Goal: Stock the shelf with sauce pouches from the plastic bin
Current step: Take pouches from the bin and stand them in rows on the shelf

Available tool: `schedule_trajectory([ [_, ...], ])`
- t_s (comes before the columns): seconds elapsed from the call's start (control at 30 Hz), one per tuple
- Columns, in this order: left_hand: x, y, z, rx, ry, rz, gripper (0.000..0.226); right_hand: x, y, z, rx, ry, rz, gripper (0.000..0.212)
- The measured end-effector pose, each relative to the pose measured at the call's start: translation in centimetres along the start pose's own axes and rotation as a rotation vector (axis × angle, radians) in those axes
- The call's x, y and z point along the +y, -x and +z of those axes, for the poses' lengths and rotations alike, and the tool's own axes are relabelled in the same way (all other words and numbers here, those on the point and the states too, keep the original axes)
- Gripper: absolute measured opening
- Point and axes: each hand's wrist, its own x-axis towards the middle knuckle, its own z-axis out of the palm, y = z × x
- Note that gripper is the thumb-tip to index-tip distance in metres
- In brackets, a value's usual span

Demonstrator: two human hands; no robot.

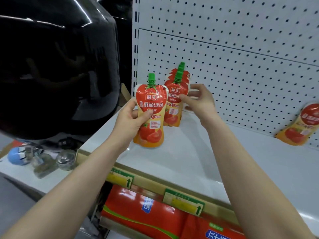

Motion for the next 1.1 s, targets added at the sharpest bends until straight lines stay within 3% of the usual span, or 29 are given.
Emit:
schedule_trajectory([
  [0.1, -0.3, 0.1, 0.6, -0.047, 0.002, -0.007, 0.031, -1.7, 1.9, -1.4, 0.184, 0.047, -0.140, 0.023],
  [0.23, -0.6, 0.1, 1.9, -0.121, -0.005, -0.012, 0.034, -3.4, 4.7, -1.3, -0.235, 0.014, -0.075, 0.022],
  [0.3, -0.8, 0.2, 2.5, -0.148, -0.020, -0.016, 0.032, -3.5, 5.2, -1.1, -0.297, -0.029, -0.079, 0.018],
  [0.43, -1.6, 0.5, 2.7, -0.155, -0.016, -0.036, 0.031, -2.7, 4.9, -1.0, -0.236, -0.022, -0.127, 0.005],
  [0.77, -4.5, -0.6, 1.9, -0.112, -0.353, -0.068, 0.052, -1.3, 2.6, 0.3, -0.041, 0.009, -0.175, 0.011],
  [1.1, -5.0, -1.2, 2.1, -0.097, -0.409, -0.074, 0.047, -0.5, 1.7, 1.1, -0.016, 0.078, -0.200, 0.012],
])
